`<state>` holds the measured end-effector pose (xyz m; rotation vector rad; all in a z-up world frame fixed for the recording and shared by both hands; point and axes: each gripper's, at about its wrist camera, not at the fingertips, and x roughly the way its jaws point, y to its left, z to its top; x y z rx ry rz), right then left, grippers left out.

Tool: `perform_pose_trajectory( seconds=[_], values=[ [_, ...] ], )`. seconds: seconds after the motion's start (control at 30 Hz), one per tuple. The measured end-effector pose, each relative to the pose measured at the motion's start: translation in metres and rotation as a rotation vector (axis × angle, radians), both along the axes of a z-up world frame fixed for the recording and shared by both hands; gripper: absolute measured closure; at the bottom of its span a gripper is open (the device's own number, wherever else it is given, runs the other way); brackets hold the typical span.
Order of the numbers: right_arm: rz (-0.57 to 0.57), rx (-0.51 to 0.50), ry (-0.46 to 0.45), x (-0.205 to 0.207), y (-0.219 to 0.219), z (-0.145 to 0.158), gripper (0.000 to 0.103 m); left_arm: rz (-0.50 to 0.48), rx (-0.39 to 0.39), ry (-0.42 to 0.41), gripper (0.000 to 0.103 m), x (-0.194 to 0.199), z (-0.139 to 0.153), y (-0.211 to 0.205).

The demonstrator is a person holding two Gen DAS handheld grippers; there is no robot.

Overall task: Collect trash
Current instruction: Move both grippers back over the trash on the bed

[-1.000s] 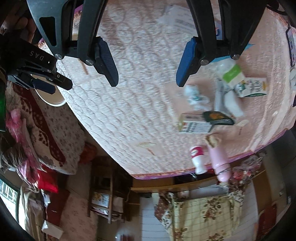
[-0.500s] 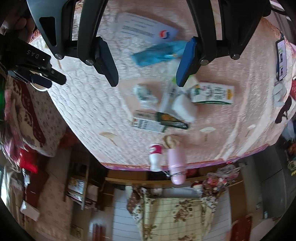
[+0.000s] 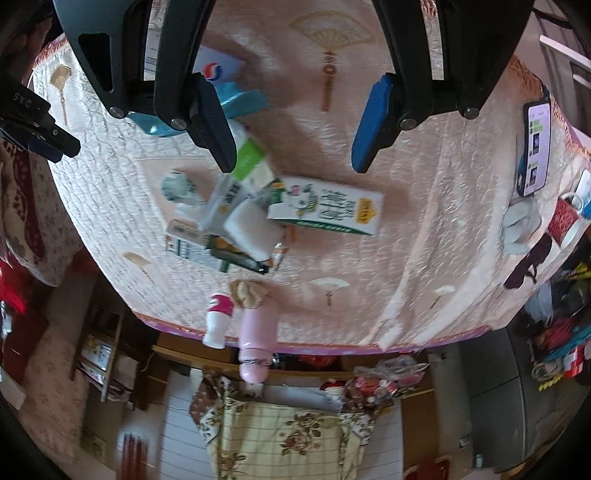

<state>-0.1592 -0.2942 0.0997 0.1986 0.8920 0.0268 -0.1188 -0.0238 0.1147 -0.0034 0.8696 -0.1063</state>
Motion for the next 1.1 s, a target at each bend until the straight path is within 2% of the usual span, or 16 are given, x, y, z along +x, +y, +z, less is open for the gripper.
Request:
perform_pose_trajectory(
  seconds=[0.67,0.9,1.1],
  values=[
    [0.08,-0.014,0.044,0.02,0.034,-0.017,0.038,0.044,-0.003,0.037,0.038,0.015,-0.018,0.025],
    [0.098,-0.014,0.057,0.03,0.039,-0.024,0.038,0.107,0.034,0.093,0.038,0.032,-0.038,0.049],
    [0.118,-0.008,0.065,0.038,0.044,-0.027,0.038,0.139,-0.016,0.143,0.038,0.04,-0.053,0.062]
  ],
)
